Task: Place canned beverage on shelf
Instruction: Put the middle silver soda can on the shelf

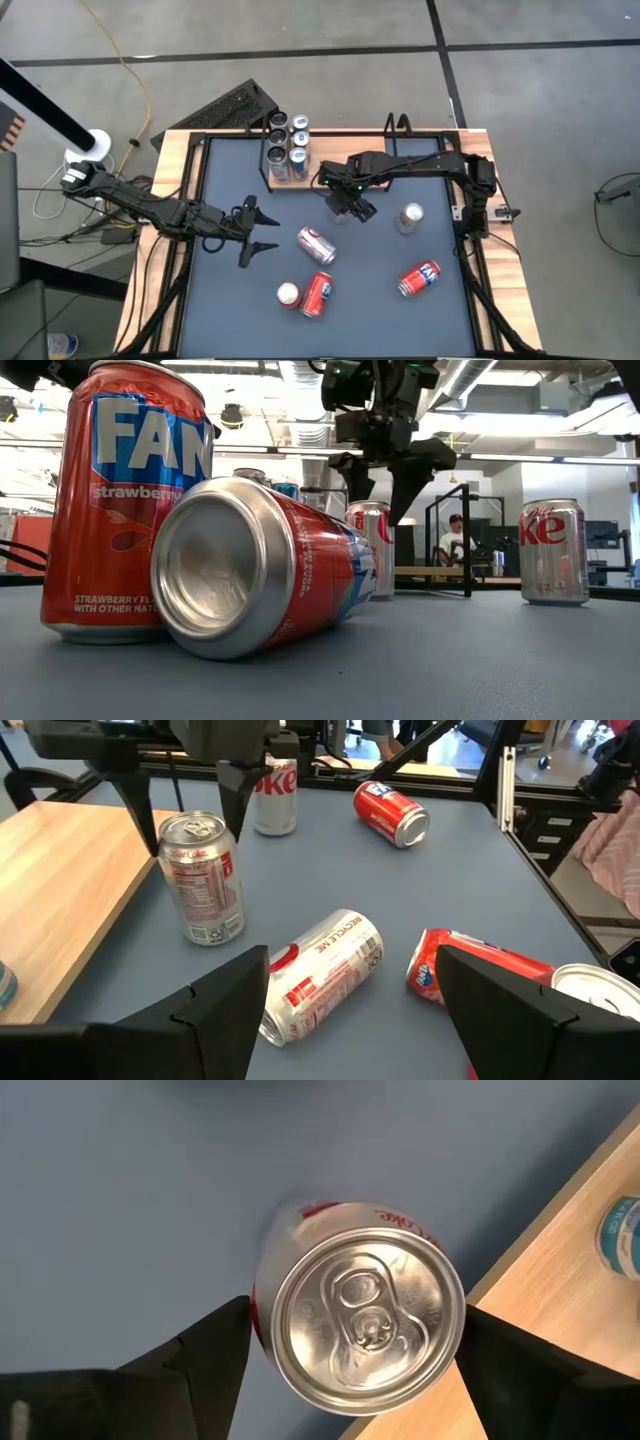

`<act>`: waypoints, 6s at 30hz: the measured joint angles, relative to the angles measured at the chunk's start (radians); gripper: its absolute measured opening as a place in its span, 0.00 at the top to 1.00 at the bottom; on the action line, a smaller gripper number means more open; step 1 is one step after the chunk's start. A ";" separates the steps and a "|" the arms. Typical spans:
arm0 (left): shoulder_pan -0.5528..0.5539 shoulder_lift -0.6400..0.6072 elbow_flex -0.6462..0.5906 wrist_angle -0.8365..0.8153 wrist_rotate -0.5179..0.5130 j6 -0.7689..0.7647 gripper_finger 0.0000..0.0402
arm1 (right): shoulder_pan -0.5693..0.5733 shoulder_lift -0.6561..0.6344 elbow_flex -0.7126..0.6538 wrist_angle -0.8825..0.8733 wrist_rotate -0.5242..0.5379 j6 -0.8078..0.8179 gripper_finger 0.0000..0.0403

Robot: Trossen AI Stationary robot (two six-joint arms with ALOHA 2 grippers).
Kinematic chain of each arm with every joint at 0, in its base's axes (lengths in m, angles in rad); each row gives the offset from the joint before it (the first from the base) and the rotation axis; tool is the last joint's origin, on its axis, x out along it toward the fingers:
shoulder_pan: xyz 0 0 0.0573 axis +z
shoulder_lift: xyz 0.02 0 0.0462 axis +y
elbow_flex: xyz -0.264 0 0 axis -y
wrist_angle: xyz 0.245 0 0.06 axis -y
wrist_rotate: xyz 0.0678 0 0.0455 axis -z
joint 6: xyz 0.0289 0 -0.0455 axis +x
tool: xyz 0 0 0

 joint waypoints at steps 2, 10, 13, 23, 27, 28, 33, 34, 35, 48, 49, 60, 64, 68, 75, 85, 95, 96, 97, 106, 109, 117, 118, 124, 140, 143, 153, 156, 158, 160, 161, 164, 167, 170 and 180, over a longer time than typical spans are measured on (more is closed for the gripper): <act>0.000 0.000 0.000 0.000 0.000 0.000 0.32 | 0.002 0.000 0.000 0.000 0.000 0.027 0.22; 0.000 0.000 0.000 0.000 0.000 -0.008 0.32 | 0.003 0.000 -0.001 0.008 -0.014 0.324 0.23; 0.000 0.000 0.000 0.000 0.000 -0.008 0.32 | 0.004 0.000 -0.001 0.029 -0.017 0.491 0.23; 0.000 0.000 0.000 0.000 0.000 -0.010 0.32 | 0.007 0.000 -0.002 0.118 -0.015 1.127 0.23; 0.000 0.000 0.000 0.000 0.000 -0.010 0.32 | 0.029 0.000 -0.002 0.170 0.043 1.252 0.23; 0.000 0.000 0.000 0.000 0.000 -0.010 0.32 | 0.035 0.000 -0.002 0.186 0.060 1.270 0.23; 0.000 0.000 0.000 0.000 0.000 -0.010 0.32 | 0.068 0.000 -0.002 0.213 0.108 1.277 0.23; 0.000 0.000 0.000 0.000 0.000 -0.010 0.32 | 0.074 0.000 -0.002 0.214 0.119 1.260 0.23; 0.000 0.000 0.000 0.000 0.000 -0.010 0.32 | 0.078 0.000 -0.002 0.219 0.132 1.239 0.23; 0.000 0.000 0.000 -0.003 0.000 -0.016 0.32 | 0.141 -0.004 0.082 0.097 0.099 0.565 0.23; 0.000 0.000 0.000 -0.004 0.000 -0.016 0.32 | 0.146 -0.005 0.085 0.081 0.100 0.498 0.23; 0.000 0.000 0.000 -0.025 -0.001 -0.034 0.32 | 0.094 -0.002 0.086 0.047 0.067 0.238 0.23; 0.000 0.000 0.000 -0.026 0.000 -0.035 0.32 | 0.068 -0.002 0.086 0.027 -0.005 0.232 0.23; 0.000 0.000 0.000 -0.030 -0.001 -0.036 0.32 | 0.061 -0.002 0.086 0.064 -0.004 0.192 0.23; 0.000 0.000 0.000 -0.031 -0.014 -0.037 0.32 | 0.050 -0.002 0.085 0.048 -0.010 0.159 0.23; 0.000 0.000 0.000 -0.045 -0.044 -0.040 0.32 | 0.049 0.031 0.086 0.063 -0.058 0.135 0.23; 0.000 0.000 0.000 -0.049 -0.048 -0.043 0.32 | 0.060 0.074 0.086 0.056 0.031 0.132 0.24; 0.000 0.000 0.000 -0.050 -0.050 -0.043 0.32 | 0.060 0.073 0.086 0.055 0.031 0.132 0.24; 0.000 0.000 0.000 -0.049 -0.050 -0.043 0.32 | 0.060 0.073 0.090 0.049 0.032 0.141 0.25; 0.000 0.000 0.000 -0.048 -0.050 -0.051 0.32 | 0.042 0.079 0.125 0.007 0.034 0.451 0.32; 0.000 0.000 0.000 -0.048 -0.050 -0.051 0.32 | 0.044 0.079 0.125 0.007 0.047 0.544 0.32; 0.000 0.000 0.000 -0.047 -0.049 -0.058 0.32 | 0.048 0.079 0.125 0.019 0.090 0.793 0.32; 0.000 0.000 0.000 -0.047 -0.049 -0.058 0.32 | 0.048 0.079 0.125 0.019 0.093 0.798 0.32; 0.000 0.000 0.000 -0.046 -0.049 -0.059 0.32 | 0.044 0.077 0.194 -0.059 0.116 0.814 0.32; 0.000 0.000 0.000 -0.047 -0.049 -0.048 0.32 | -0.110 0.100 0.430 -0.166 0.231 0.758 0.32; 0.000 0.000 0.000 -0.048 -0.054 -0.032 0.32 | -0.160 0.125 0.440 -0.151 0.234 0.713 0.32; 0.002 0.000 0.000 -0.070 -0.071 -0.041 0.32 | -0.288 0.299 0.655 -0.258 0.232 0.624 0.32; 0.002 0.000 0.000 -0.077 -0.071 -0.044 0.32 | -0.296 0.361 0.754 -0.326 0.231 0.589 0.32; 0.002 0.000 0.000 -0.080 -0.072 -0.044 0.32 | -0.301 0.377 0.760 -0.323 0.230 0.563 0.32; 0.002 0.000 0.000 -0.089 -0.078 -0.044 0.32 | -0.304 0.371 0.747 -0.314 0.223 0.545 0.32; 0.002 0.000 0.000 -0.095 -0.080 -0.044 0.32 | -0.307 0.372 0.749 -0.318 0.213 0.545 0.32; 0.005 0.000 0.000 -0.098 -0.087 -0.043 0.32 | -0.321 0.376 0.758 -0.323 0.205 0.543 0.32; 0.012 0.000 0.000 -0.098 -0.088 -0.041 0.32 | -0.331 0.376 0.766 -0.294 0.205 0.516 0.32; 0.019 0.000 0.000 -0.100 -0.088 -0.041 0.32 | -0.339 0.376 0.767 -0.270 0.204 0.510 0.32; 0.019 0.000 0.000 -0.105 -0.090 -0.043 0.32 | -0.348 0.376 0.767 -0.241 0.143 0.491 0.32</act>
